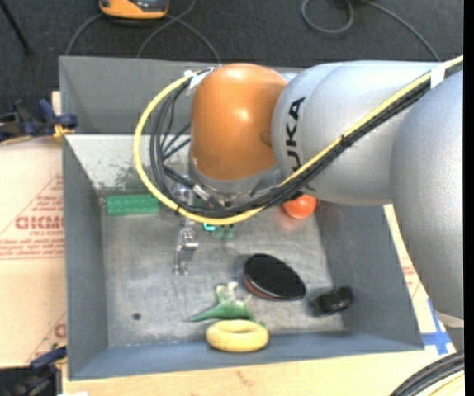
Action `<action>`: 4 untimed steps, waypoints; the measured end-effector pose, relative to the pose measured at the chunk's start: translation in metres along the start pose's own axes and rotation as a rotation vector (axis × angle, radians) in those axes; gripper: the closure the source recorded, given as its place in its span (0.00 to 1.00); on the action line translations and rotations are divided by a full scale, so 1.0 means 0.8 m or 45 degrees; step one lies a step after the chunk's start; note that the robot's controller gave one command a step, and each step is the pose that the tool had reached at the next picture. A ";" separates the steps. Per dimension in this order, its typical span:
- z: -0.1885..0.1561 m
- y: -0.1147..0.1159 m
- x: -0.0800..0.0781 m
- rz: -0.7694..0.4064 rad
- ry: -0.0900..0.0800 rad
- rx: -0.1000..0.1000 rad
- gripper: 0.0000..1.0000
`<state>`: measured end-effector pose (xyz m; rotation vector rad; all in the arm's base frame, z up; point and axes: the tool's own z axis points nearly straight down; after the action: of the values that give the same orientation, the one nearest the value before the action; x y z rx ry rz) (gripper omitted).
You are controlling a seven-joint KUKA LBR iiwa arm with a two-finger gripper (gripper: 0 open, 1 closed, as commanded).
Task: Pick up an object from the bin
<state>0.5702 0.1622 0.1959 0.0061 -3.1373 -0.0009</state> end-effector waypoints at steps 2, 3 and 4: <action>0.016 -0.061 -0.012 -0.038 -0.012 -0.001 0.00; 0.023 -0.096 0.005 -0.234 -0.008 0.006 0.00; 0.082 -0.116 -0.010 -0.499 -0.021 0.004 0.00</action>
Offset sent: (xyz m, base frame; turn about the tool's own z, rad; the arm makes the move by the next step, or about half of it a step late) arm 0.0292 -0.1792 -0.0597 -0.0920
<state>0.5783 0.0697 0.1306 0.6206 -3.0920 0.0026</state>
